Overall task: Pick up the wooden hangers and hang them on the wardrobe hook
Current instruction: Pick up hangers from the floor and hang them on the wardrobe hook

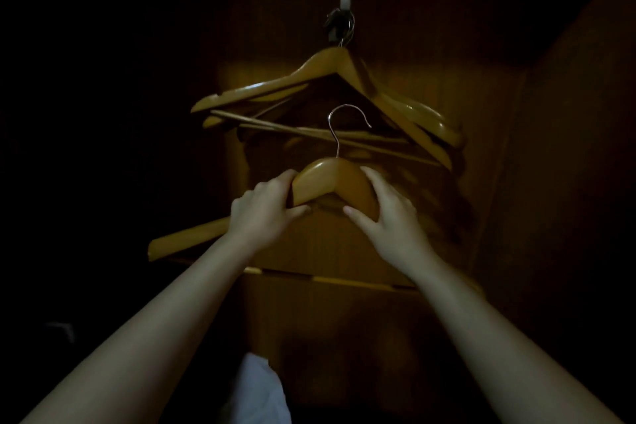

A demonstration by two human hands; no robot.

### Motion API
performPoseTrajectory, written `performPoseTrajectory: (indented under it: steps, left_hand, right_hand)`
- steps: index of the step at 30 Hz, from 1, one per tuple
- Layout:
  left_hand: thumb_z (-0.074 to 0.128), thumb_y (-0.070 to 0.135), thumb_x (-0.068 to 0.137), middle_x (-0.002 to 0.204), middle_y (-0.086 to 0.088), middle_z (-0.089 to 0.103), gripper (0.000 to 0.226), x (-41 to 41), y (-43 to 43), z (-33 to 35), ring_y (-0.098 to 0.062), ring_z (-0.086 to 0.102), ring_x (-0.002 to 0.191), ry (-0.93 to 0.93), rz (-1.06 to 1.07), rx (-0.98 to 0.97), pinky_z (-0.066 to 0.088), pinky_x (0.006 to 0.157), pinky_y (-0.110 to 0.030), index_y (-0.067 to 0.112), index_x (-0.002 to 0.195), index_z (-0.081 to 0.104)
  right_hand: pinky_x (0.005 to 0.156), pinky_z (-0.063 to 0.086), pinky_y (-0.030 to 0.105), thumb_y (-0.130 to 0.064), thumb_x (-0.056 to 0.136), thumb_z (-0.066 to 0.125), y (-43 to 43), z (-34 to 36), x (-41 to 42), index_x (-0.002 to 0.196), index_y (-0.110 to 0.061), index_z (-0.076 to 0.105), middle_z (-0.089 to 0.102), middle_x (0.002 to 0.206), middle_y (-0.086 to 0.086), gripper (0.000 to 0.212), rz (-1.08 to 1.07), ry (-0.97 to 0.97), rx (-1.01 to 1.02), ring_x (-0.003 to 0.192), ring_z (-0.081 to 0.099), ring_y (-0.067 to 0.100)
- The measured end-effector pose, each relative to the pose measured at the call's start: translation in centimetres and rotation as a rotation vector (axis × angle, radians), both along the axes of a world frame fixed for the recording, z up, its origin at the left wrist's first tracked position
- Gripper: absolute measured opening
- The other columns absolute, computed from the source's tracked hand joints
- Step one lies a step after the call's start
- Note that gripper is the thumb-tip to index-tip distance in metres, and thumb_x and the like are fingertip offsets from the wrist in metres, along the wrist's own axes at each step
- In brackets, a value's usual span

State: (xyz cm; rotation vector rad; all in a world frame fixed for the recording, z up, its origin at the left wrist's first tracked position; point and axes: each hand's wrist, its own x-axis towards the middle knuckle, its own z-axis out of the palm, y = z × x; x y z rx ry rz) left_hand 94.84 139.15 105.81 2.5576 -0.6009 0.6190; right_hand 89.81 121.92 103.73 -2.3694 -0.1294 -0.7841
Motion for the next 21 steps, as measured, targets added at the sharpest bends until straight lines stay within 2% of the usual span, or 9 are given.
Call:
performPoseTrajectory:
  steps: [3,5,7,9,11,14,16,18,21]
  left_hand:
    - [0.058,0.05,0.084,0.121,-0.001,0.061,0.059,-2.4,-0.2,-3.3,-0.022,0.06,0.108,0.101,-0.033,0.007,0.048,0.082,-0.035,0.026,0.135,0.04]
    - [0.056,0.054,0.083,0.112,0.001,0.064,0.053,-4.1,0.5,-5.8,-0.018,0.063,0.097,0.234,-0.088,0.015,0.053,0.081,-0.037,0.027,0.127,0.045]
    - [0.054,0.057,0.082,0.095,0.001,0.067,0.041,-5.6,1.9,-8.5,-0.015,0.065,0.082,0.377,-0.165,0.043,0.056,0.076,-0.042,0.029,0.111,0.053]
    - [0.052,0.068,0.075,0.082,0.0,0.067,0.041,-6.9,3.6,-11.1,-0.016,0.067,0.073,0.484,-0.221,0.031,0.056,0.071,-0.045,0.032,0.093,0.057]
    - [0.051,0.071,0.071,0.078,-0.001,0.067,0.042,-8.0,4.8,-13.6,-0.014,0.067,0.072,0.585,-0.274,0.004,0.057,0.072,-0.041,0.032,0.085,0.058]
    - [0.06,0.042,0.084,0.08,-0.005,0.067,0.02,-10.4,4.8,-16.7,-0.017,0.067,0.073,0.737,-0.34,-0.028,0.056,0.07,-0.031,0.023,0.088,0.059]
    - [0.06,0.035,0.087,0.077,-0.009,0.062,0.019,-11.7,4.4,-18.3,-0.02,0.063,0.067,0.765,-0.349,-0.088,0.053,0.064,-0.031,0.016,0.09,0.059]
    - [0.06,0.042,0.084,0.08,-0.01,0.06,0.026,-12.8,3.9,-19.8,-0.023,0.06,0.067,0.753,-0.335,-0.134,0.051,0.062,-0.039,0.017,0.091,0.059]
    - [0.055,0.055,0.08,0.087,-0.002,0.061,0.032,-13.8,3.0,-22.2,-0.023,0.062,0.078,0.735,-0.235,-0.067,0.051,0.073,-0.045,0.026,0.091,0.058]
  right_hand:
    - [0.109,0.036,0.042,-0.037,0.091,0.054,-1.0,-3.7,-2.0,0.147,-0.029,0.019,0.034,0.149,-0.002,0.067,0.023,0.074,0.019,0.136,0.036,0.023]
    - [0.109,0.038,0.041,-0.036,0.091,0.054,-1.9,-6.1,-3.5,0.147,-0.029,0.02,0.036,0.148,-0.003,0.066,0.049,0.127,0.032,0.135,0.038,0.021]
    - [0.109,0.038,0.039,-0.033,0.091,0.055,-2.9,-8.5,-5.0,0.147,-0.028,0.021,0.037,0.148,-0.002,0.065,0.07,0.181,0.06,0.134,0.039,0.019]
    - [0.109,0.037,0.041,-0.03,0.091,0.056,-4.0,-10.6,-6.4,0.147,-0.027,0.022,0.035,0.149,0.0,0.065,0.093,0.257,0.142,0.134,0.037,0.02]
    - [0.11,0.037,0.043,-0.028,0.091,0.056,-5.0,-12.7,-7.5,0.147,-0.028,0.022,0.033,0.15,0.002,0.066,0.125,0.332,0.211,0.135,0.036,0.021]
    - [0.108,0.035,0.034,-0.025,0.092,0.055,-5.5,-15.1,-8.8,0.147,-0.026,0.022,0.033,0.149,0.003,0.064,0.15,0.419,0.205,0.135,0.035,0.021]
    - [0.102,0.033,0.03,-0.023,0.093,0.053,-5.4,-16.4,-9.2,0.147,-0.025,0.021,0.034,0.148,0.004,0.063,0.145,0.471,0.203,0.135,0.035,0.022]
    - [0.105,0.033,0.035,-0.022,0.093,0.053,-5.1,-17.5,-9.5,0.147,-0.023,0.022,0.033,0.148,0.006,0.062,0.098,0.518,0.192,0.135,0.034,0.025]
    - [0.104,0.041,0.04,-0.022,0.093,0.053,-4.1,-19.0,-10.4,0.144,-0.016,0.03,0.034,0.144,0.008,0.057,-0.067,0.522,0.257,0.129,0.04,0.026]
